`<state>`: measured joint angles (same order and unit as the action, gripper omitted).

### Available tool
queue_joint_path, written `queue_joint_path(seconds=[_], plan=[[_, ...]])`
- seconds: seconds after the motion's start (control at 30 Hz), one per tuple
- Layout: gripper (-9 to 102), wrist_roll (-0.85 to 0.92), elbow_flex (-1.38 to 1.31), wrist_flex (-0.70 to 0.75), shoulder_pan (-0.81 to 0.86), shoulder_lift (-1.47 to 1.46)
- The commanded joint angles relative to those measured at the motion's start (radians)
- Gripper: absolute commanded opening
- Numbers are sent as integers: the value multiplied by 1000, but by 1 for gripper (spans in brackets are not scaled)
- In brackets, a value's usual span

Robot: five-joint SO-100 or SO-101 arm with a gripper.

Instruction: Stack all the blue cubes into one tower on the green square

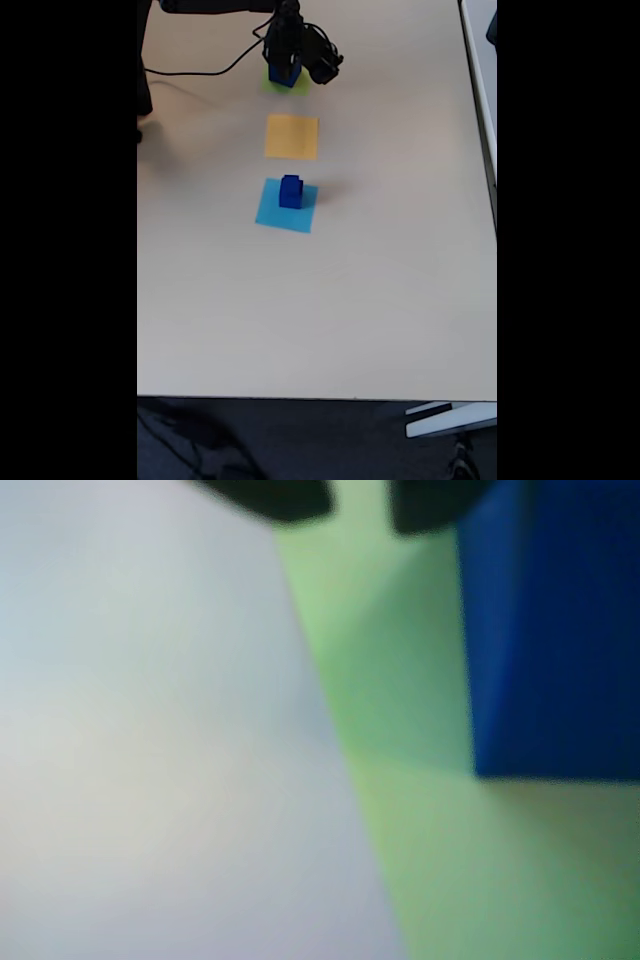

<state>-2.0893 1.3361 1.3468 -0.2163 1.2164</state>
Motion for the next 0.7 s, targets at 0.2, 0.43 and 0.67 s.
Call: queue_joint_path(seconds=[0.2, 0.43, 0.67], plan=[[0, -12, -91, 9, -15, 12], [0, -8, -107, 11, -15, 5], [0, -3, -112, 11, -14, 3]])
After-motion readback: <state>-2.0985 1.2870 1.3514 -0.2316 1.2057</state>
